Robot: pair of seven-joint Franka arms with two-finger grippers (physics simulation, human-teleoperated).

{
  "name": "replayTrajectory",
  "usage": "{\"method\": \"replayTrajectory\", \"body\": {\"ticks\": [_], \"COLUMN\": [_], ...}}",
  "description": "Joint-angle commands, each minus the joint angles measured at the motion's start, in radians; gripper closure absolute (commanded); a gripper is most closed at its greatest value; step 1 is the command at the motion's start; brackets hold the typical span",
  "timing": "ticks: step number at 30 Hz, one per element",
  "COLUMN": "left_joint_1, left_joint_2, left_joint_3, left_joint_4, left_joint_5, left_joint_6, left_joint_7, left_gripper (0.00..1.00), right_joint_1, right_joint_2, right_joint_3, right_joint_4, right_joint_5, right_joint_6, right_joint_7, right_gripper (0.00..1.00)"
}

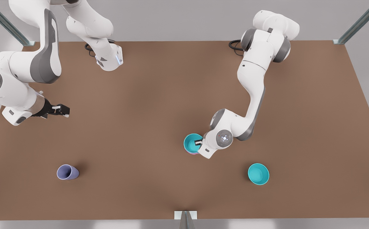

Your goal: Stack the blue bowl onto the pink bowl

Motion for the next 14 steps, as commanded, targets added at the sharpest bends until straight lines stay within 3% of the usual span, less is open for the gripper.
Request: {"method": "replayTrajectory", "body": {"ticks": [1,4,6,8,9,14], "left_joint_1": [0.03,0.237,0.249,0.249,0.247,0.244], "left_joint_2": [-0.012,-0.331,-0.449,-0.569,-0.705,-0.712], "left_joint_3": [0.0,0.003,0.0,-0.003,-0.003,0.002], "left_joint_4": [0.004,0.011,0.012,-0.028,-0.176,-0.166], "left_joint_5": [0.013,0.198,0.366,0.39,0.383,0.375], "left_joint_6": [-0.083,-0.587,-0.727,-0.713,-0.617,-0.676], "left_joint_7": [-0.199,0.213,0.485,0.579,0.582,0.582], "left_gripper": [0.0,0.0,0.0,0.0,0.0,0.0], "right_joint_1": [0.0,0.0,0.0,0.0,0.0,0.0], "right_joint_2": [0.0,0.0,0.003,0.005,0.005,0.005], "right_joint_3": [0.0,0.0,0.0,0.0,0.002,0.0], "right_joint_4": [0.0,-0.001,0.0,0.0,0.0,0.0], "right_joint_5": [0.0,0.002,0.002,0.002,0.002,0.002], "right_joint_6": [0.0,0.0,0.0,0.0,0.0,0.0], "right_joint_7": [-0.065,-0.063,-0.063,-0.063,-0.065,-0.065], "right_gripper": [0.0,0.0,0.0,0.0,0.0,0.0]}}
